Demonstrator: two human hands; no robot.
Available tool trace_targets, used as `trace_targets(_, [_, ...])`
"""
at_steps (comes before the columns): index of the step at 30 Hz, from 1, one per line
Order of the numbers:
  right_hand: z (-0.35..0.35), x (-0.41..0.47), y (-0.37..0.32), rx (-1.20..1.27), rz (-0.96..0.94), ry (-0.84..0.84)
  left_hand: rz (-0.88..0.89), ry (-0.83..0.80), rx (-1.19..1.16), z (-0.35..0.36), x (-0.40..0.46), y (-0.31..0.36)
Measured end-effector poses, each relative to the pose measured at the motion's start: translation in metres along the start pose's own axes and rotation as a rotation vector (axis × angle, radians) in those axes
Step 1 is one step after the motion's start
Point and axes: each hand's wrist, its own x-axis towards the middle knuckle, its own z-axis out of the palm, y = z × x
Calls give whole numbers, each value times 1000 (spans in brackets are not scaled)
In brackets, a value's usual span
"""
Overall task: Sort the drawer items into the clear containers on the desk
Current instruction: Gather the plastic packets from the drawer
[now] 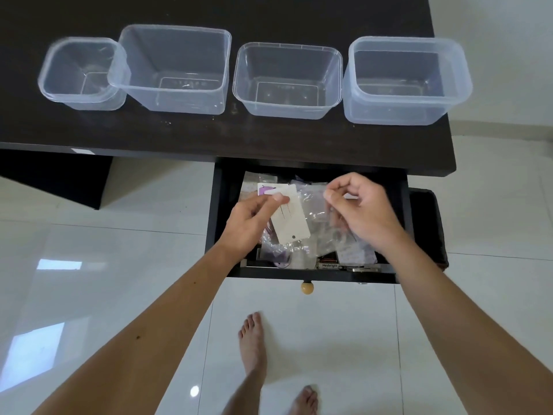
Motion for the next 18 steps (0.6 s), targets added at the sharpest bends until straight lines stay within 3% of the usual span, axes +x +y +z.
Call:
trace_targets(6, [31,6,9,-72,0,3,10,-46,124,-2,5,-10])
trace_targets(10, [28,20,25,-305,-45,121,-42,-65,202,-15,3,-12])
trace_targets(14, [28,35,38,-579,100,28,-59,-132,230,-26,0,-17])
trace_targets(18, [32,37,42,-590,115,35,-48,-159,252,-24,0,-16])
